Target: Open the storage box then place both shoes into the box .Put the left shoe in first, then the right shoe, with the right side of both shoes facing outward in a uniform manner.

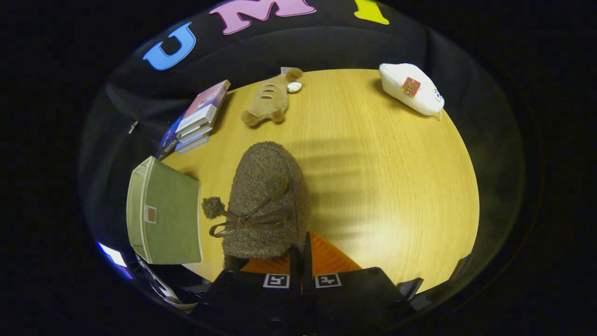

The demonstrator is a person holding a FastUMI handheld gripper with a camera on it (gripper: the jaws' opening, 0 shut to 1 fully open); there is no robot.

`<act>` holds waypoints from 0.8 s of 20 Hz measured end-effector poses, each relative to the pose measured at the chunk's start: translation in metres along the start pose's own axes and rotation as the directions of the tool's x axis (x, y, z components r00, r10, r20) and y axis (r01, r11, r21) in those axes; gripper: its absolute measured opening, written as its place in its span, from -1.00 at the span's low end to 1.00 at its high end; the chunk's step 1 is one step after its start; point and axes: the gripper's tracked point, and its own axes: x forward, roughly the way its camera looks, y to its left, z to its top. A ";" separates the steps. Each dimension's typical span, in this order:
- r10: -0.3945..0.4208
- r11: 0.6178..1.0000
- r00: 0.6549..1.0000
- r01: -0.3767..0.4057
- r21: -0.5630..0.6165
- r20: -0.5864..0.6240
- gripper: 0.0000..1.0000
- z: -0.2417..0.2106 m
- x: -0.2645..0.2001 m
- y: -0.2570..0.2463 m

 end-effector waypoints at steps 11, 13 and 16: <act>0.158 0.987 0.985 -0.160 0.025 0.067 -0.89 0.043 -0.043 0.170; 0.174 0.984 0.982 -0.176 0.015 0.069 -0.89 0.047 -0.047 0.201; 0.175 0.984 0.982 -0.176 -0.003 0.064 -0.90 0.049 -0.048 0.244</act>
